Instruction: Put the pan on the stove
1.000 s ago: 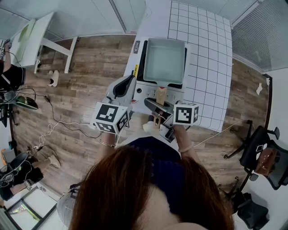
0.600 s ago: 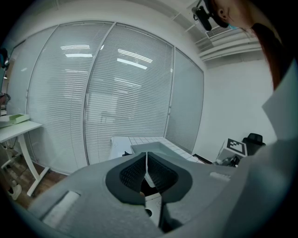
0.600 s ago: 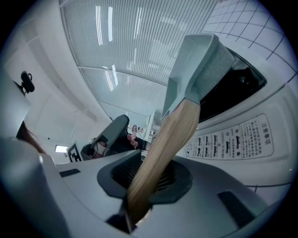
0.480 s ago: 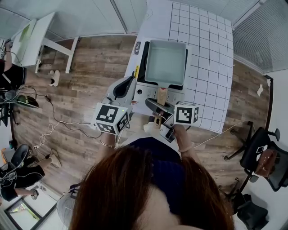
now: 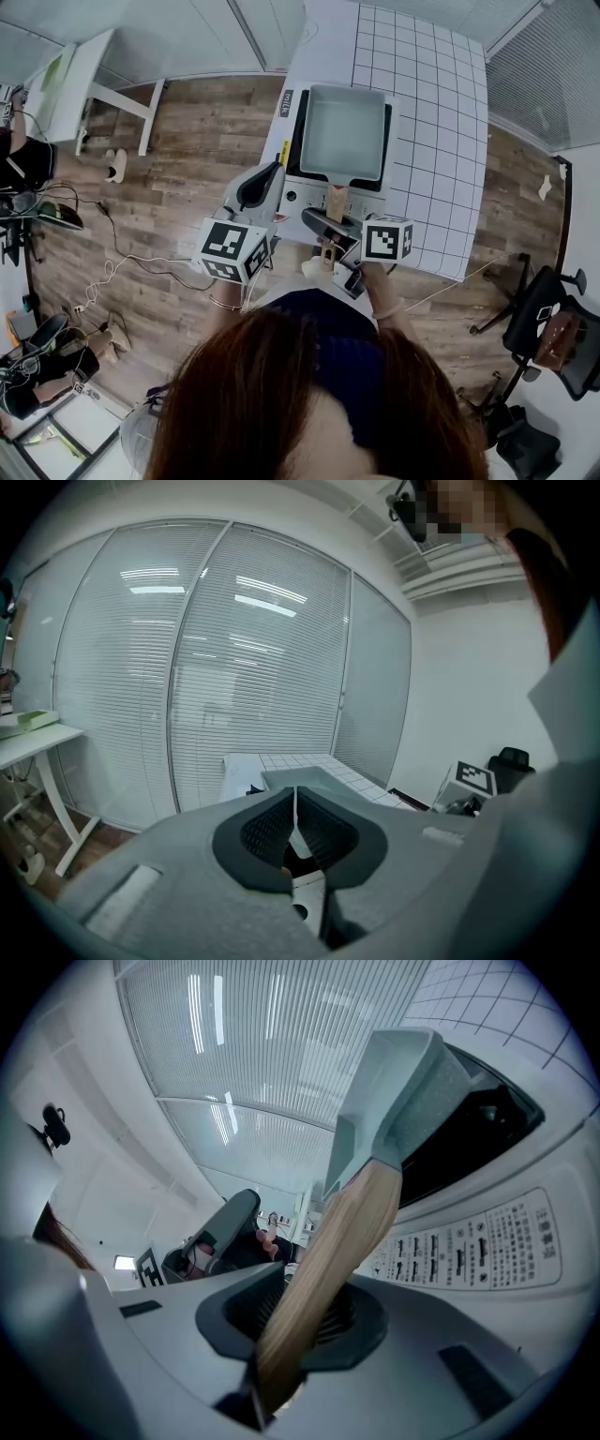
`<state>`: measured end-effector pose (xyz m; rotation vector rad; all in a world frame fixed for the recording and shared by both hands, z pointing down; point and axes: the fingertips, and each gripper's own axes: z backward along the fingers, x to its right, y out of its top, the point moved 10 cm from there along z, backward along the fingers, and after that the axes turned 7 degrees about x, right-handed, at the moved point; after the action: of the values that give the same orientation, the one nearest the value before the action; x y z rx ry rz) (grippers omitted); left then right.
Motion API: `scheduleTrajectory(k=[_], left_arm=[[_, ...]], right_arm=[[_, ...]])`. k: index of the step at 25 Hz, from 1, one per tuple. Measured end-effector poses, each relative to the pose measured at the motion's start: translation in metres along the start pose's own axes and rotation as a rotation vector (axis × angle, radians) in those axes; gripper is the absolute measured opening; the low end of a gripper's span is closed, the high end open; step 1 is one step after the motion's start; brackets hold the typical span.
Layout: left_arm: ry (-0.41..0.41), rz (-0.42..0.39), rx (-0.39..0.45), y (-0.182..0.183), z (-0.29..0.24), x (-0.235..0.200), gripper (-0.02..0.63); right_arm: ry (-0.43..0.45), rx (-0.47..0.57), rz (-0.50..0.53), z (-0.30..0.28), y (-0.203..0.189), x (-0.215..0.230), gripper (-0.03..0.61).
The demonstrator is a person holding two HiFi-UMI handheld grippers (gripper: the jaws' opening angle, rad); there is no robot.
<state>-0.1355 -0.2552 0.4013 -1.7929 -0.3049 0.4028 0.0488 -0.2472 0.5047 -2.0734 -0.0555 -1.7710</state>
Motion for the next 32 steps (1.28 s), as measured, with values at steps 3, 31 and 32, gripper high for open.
scheduleTrajectory(k=[3,31,32], left_arm=[[0.002,0.002,-0.004,-0.001,-0.001,-0.001,0.02],[0.002,-0.01,0.004,0.0,0.005,0.006,0.02],[0.001,-0.012,0.003,0.001,0.006,0.007,0.02]], right_arm=[[-0.001,-0.002,0.001,-0.001,0.0,0.002,0.078],[0.051,0.021,0.011,-0.001,-0.004,0.006,0.147],[0.051,0.025,0.01,-0.001,-0.004,0.006,0.154]])
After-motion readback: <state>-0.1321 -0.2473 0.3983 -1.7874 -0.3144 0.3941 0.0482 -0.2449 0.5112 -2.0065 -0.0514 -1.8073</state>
